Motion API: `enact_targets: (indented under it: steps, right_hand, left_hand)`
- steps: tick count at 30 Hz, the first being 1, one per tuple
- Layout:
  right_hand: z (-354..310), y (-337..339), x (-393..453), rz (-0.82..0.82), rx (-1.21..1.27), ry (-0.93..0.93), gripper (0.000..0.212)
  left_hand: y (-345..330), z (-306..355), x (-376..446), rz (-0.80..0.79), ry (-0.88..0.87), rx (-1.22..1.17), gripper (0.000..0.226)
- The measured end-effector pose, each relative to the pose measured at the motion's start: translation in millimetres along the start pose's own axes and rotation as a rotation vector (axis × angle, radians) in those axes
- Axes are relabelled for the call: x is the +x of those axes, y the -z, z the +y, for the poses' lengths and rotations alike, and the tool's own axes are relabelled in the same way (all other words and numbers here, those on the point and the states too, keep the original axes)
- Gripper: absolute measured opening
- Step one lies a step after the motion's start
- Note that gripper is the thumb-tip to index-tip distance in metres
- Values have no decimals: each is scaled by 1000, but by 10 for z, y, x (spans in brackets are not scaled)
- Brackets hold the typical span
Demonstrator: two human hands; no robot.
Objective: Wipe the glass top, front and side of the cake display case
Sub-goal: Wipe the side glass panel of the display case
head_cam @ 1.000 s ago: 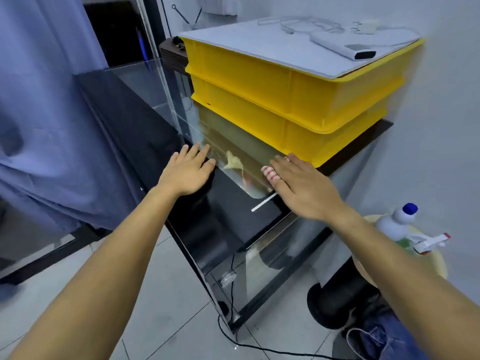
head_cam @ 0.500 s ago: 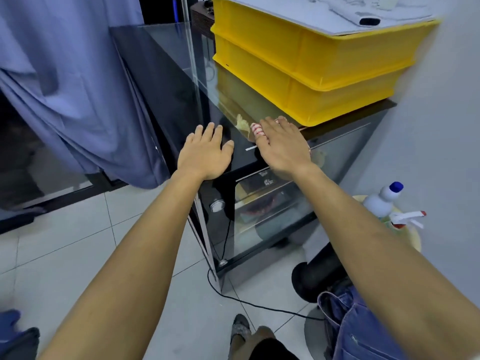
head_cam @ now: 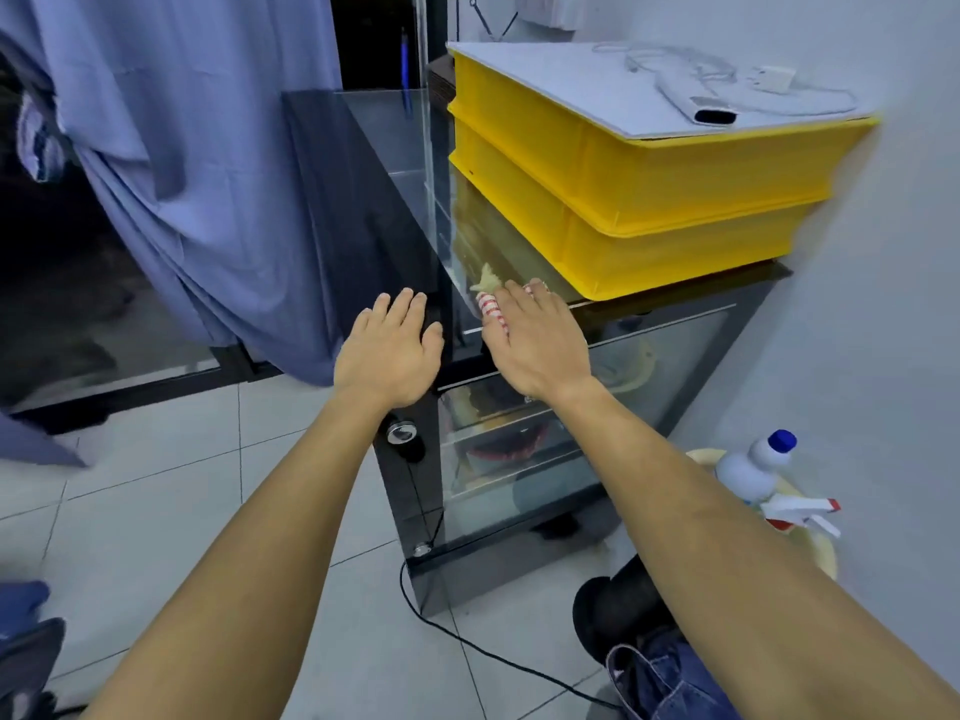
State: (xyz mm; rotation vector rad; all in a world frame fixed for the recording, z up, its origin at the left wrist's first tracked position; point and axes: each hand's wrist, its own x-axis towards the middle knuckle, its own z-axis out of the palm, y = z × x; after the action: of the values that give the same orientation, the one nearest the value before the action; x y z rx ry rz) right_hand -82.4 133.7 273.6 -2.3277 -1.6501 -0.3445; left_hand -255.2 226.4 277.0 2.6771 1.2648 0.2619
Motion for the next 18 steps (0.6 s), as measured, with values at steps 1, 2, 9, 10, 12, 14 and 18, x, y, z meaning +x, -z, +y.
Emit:
enact_targets:
  steps: [1, 2, 9, 10, 12, 14, 18]
  right_hand:
    - [15, -6, 0, 25, -1, 23, 56]
    - [23, -28, -18, 59, 0, 37, 56]
    - [146, -201, -81, 264, 67, 108, 48]
    - [149, -219, -81, 291, 81, 117, 47]
    - [162, -266, -61, 341, 106, 143, 47]
    - [191, -331, -58, 405, 114, 154, 48]
    - [207, -447, -151, 510, 175, 146, 48]
  left_hand:
    - [10, -3, 2, -7, 8, 6, 61]
    - [10, -15, -2, -6, 13, 14, 61]
    - [5, 14, 11, 4, 49, 42, 61]
    - [13, 15, 10, 4, 55, 43, 62]
    - [24, 13, 3, 11, 67, 43, 65]
    - [15, 28, -6, 28, 66, 38, 72]
    - [-93, 57, -85, 130, 70, 62, 69]
